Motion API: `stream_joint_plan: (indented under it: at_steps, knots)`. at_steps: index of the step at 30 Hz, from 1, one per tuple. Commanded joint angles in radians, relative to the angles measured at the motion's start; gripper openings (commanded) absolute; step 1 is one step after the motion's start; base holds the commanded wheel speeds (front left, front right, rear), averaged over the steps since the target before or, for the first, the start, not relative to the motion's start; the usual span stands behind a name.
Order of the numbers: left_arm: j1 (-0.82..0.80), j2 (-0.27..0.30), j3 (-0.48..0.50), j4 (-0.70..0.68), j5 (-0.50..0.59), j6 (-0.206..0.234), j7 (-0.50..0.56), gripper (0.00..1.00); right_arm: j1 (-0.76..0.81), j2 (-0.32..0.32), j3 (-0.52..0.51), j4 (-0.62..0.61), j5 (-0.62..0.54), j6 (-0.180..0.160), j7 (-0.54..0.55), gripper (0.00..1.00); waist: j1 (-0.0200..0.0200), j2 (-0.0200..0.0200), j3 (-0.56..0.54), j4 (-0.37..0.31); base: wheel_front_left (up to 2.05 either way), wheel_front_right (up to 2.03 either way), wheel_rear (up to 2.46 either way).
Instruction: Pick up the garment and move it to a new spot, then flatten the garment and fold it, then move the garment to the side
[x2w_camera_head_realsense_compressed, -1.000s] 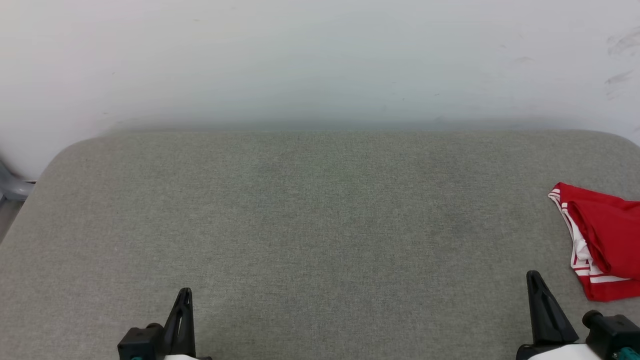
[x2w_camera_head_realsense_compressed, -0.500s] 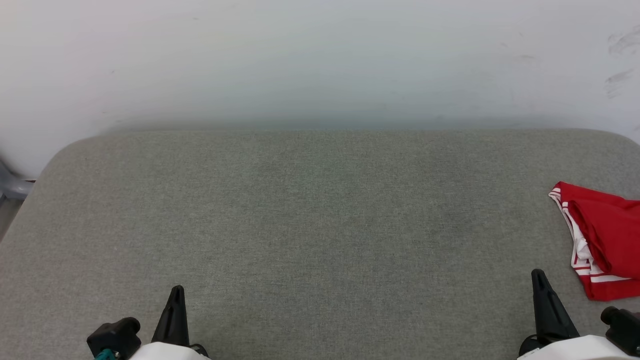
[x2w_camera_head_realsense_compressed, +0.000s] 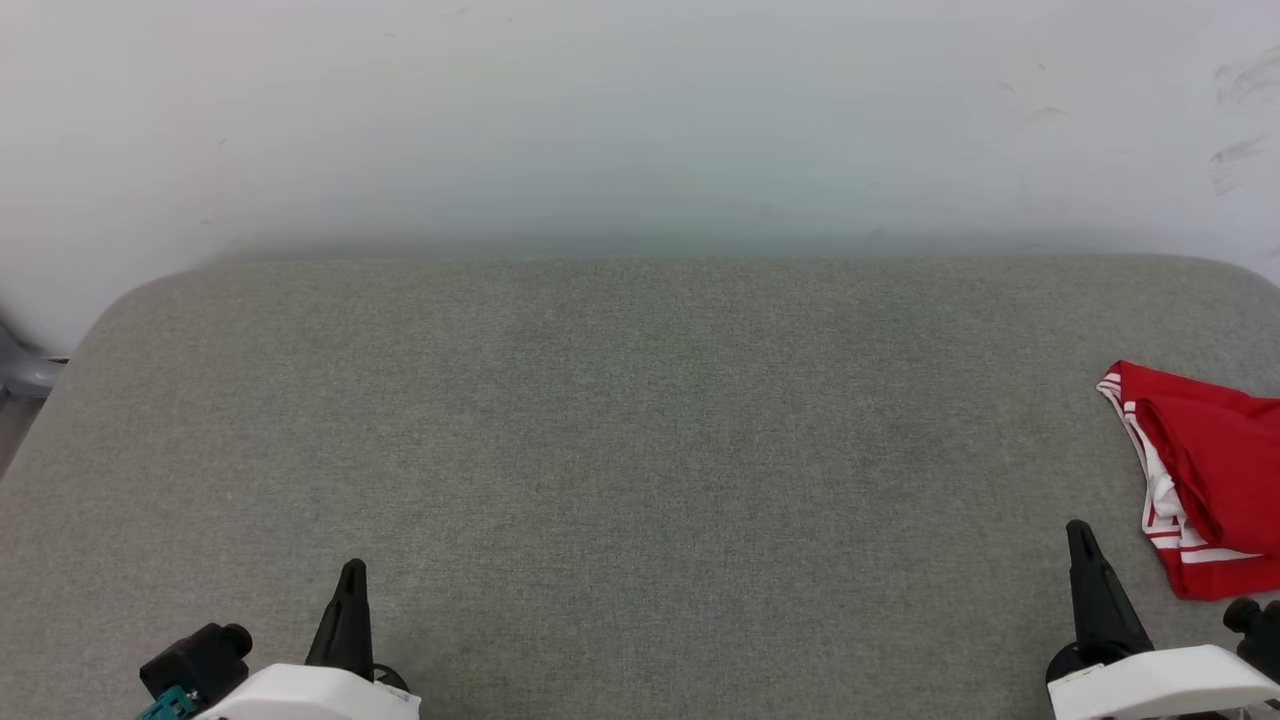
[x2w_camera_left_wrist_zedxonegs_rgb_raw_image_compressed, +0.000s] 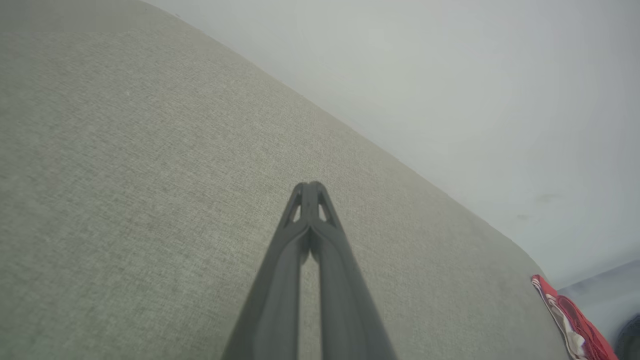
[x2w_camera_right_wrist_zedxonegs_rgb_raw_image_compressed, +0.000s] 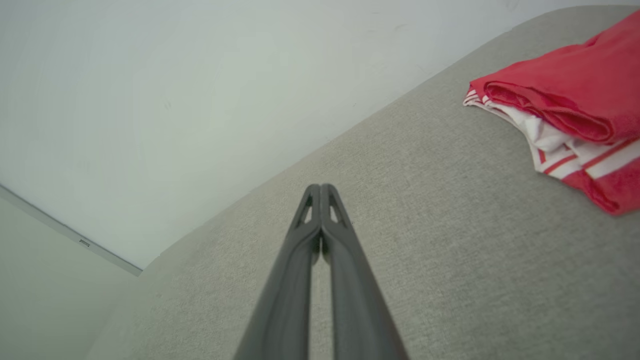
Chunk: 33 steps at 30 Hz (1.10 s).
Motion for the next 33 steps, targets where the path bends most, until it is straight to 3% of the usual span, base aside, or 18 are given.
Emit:
stream_joint_plan:
  at_steps: [1, 33]
  knots:
    - [-0.029, 0.002, 0.005, -0.011, -0.024, -0.004, 0.005, 0.00, -0.026, 0.001, -0.004, -0.008, 0.024, 0.000, 0.005, 0.00, 0.0000, 0.0000, 0.000, 0.000, 0.00, 0.00, 0.00]
    - [-0.090, 0.001, 0.037, 0.020, -0.441, -0.042, 0.108, 0.00, -0.084, 0.003, -0.014, 0.026, 0.424, 0.000, 0.107, 0.00, 0.0000, 0.0000, 0.008, -0.005, 0.00, 0.00, 0.00]
